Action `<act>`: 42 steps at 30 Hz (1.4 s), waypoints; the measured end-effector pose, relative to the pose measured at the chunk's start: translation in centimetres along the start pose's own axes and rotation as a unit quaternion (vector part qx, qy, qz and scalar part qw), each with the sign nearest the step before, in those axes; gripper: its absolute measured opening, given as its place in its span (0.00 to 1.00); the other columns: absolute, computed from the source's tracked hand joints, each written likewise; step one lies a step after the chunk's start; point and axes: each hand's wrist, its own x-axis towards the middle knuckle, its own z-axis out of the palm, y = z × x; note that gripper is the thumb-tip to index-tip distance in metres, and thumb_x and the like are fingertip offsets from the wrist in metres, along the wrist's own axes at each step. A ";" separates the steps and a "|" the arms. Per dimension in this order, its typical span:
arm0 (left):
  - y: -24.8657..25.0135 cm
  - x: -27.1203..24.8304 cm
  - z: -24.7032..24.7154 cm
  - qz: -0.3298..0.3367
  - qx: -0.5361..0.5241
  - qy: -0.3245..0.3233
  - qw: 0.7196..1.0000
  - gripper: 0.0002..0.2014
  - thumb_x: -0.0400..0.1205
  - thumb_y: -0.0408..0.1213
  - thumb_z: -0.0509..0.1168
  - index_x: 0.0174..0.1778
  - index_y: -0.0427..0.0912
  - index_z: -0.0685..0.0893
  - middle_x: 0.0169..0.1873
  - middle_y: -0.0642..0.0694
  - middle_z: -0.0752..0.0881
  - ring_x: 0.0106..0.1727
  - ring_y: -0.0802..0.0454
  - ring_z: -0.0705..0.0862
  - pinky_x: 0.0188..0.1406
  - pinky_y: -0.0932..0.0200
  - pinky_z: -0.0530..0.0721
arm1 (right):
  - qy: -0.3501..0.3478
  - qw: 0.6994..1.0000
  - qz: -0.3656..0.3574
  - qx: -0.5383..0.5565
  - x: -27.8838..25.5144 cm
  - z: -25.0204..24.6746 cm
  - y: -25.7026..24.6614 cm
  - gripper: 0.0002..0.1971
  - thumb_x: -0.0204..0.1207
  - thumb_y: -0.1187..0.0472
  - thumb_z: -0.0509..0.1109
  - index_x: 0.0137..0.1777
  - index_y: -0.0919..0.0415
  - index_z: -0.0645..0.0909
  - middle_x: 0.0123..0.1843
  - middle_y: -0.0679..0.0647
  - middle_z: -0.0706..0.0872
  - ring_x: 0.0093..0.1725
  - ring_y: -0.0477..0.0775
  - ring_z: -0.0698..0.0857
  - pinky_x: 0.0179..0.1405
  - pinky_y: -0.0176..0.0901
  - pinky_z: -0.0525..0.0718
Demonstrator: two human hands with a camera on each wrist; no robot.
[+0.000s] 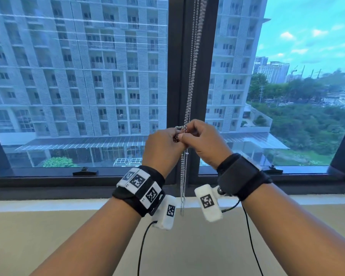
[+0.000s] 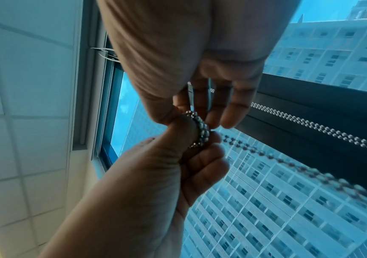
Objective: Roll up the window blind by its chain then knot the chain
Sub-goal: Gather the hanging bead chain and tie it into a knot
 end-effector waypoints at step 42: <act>-2.0 1.2 -1.6 -0.270 -0.632 -0.161 0.709 0.13 0.86 0.46 0.64 0.48 0.39 0.81 0.24 0.54 0.63 0.14 0.62 0.61 0.07 0.71 0.61 | 0.003 1.000 0.016 -0.012 0.2 -0.3 3.5 0.02 0.76 0.68 0.69 0.43 0.61 0.82 0.33 0.48 0.82 0.33 0.49 0.79 0.37 0.44 0.78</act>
